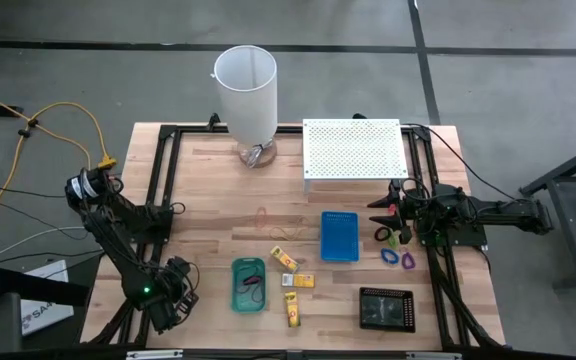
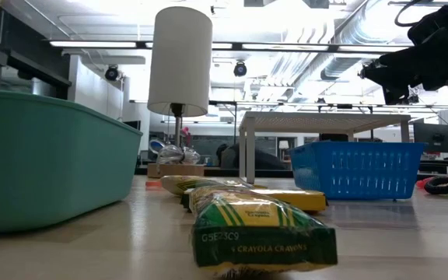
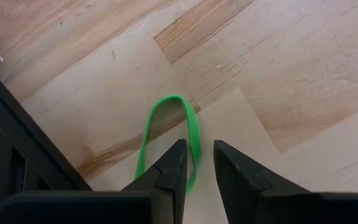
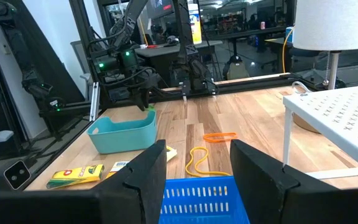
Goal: Pick & Place Office Desk Supplies
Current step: Put the green rubber band into the green bin
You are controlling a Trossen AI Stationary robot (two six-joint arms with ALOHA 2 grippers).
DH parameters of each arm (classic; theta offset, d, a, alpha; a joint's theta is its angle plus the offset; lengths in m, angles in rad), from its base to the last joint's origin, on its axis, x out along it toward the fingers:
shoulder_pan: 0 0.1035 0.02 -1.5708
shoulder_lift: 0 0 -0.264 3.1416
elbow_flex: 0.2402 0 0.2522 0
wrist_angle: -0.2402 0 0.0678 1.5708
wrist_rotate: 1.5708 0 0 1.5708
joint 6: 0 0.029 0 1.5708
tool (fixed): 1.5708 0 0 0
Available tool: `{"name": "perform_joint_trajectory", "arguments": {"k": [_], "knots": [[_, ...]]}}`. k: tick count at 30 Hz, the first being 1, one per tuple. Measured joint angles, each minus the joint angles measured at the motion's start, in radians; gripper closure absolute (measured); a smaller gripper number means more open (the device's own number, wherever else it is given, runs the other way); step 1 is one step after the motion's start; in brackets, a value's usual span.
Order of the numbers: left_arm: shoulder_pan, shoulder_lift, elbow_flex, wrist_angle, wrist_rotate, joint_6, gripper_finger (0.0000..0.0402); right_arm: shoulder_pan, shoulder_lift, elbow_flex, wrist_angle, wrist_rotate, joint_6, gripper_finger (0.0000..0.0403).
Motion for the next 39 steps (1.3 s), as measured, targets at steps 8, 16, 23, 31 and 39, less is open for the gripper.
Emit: {"name": "perform_joint_trajectory", "arguments": {"k": [8,16,23,31,39], "knots": [[0.0,0.0,0.0,0.0,0.002,0.0,0.0389,0.0,0.0,0.0,0.0,0.0,0.0,0.0237],[0.0,0.0,0.0,0.0,0.002,0.006,0.04,0.0,0.0,0.0,0.0,0.0,0.0,0.0237],[-0.001,0.0,0.0,0.001,-0.001,0.022,0.04,0.0,0.0,0.0,0.0,0.0,0.0,0.0237],[-0.001,-0.05,0.0,-0.023,-0.056,0.045,0.0401,0.0,0.0,0.0,0.0,0.0,0.0,0.0237],[-0.001,-0.166,0.0,-0.069,-0.17,0.123,0.0401,0.0,0.0,0.0,0.0,0.0,0.0,0.0237]]}}
